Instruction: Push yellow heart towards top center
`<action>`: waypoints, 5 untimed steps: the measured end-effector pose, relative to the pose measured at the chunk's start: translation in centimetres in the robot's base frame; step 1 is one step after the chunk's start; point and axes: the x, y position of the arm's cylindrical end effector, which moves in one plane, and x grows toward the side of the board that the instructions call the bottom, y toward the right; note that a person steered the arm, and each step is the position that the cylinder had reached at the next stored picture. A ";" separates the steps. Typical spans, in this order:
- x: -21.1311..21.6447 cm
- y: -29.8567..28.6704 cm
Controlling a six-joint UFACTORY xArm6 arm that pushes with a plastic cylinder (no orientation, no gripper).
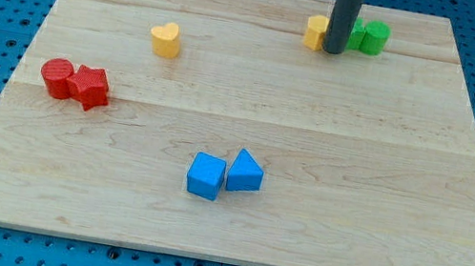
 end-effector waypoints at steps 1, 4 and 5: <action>0.0 0.0; 9.8 -4.1; 9.7 -11.5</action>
